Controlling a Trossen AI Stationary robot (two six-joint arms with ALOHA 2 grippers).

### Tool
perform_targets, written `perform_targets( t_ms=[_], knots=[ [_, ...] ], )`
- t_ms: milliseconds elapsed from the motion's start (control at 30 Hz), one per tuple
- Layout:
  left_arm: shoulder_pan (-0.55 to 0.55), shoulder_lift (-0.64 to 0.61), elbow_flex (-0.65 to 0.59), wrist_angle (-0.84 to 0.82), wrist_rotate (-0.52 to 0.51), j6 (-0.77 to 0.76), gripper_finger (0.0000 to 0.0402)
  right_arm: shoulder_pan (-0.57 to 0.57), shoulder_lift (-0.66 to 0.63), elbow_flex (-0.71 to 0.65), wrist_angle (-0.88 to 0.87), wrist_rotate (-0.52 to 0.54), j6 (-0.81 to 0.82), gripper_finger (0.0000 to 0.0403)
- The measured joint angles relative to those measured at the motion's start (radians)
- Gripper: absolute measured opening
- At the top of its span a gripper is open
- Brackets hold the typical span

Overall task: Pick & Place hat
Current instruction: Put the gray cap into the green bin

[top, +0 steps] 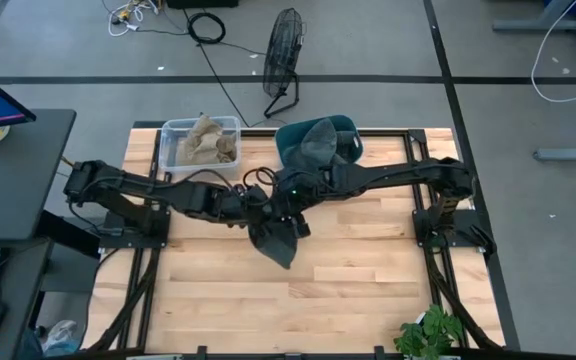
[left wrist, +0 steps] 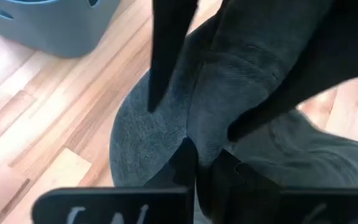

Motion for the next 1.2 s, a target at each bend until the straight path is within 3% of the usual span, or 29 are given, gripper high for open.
perform_targets(
  t_ms=[167, 400, 433, 533, 733, 933, 1033, 1200],
  knots=[
    [0.0, 0.0, 0.0, -0.012, -0.001, -0.002, 0.0016, -0.015, 0.005, 0.002, -0.038, 0.032, -0.009, 0.0181],
    [0.015, 0.0, 0.0, -0.021, -0.04, 0.009, 0.005, -0.027, 0.006, 0.002, -0.059, 0.011, -0.046, 0.0031],
    [0.022, 0.0, 0.0, -0.02, -0.043, 0.009, 0.006, -0.029, 0.006, 0.002, -0.064, 0.01, -0.042, 0.0024],
    [0.046, 0.0, 0.0, -0.013, -0.045, 0.006, 0.0098, -0.031, 0.006, 0.002, -0.105, 0.028, 0.015, 0.0029],
    [0.079, -0.001, 0.0, 0.035, -0.049, -0.002, 0.0181, -0.047, -0.001, 0.001, -0.182, 0.214, 0.01, 0.0032],
    [0.078, -0.023, 0.001, 0.126, -0.094, -0.004, 0.0218, -0.101, -0.118, 0.0, -0.264, 0.251, 0.012, 0.0026],
    [0.077, -0.041, 0.004, 0.152, -0.108, -0.004, 0.0219, -0.133, -0.203, 0.0, -0.302, 0.293, -0.084, 0.0029],
    [0.082, -0.056, 0.003, 0.152, -0.12, -0.003, 0.0214, -0.23, -0.309, 0.0, -0.341, 0.37, -0.39, 0.0029]
  ],
)
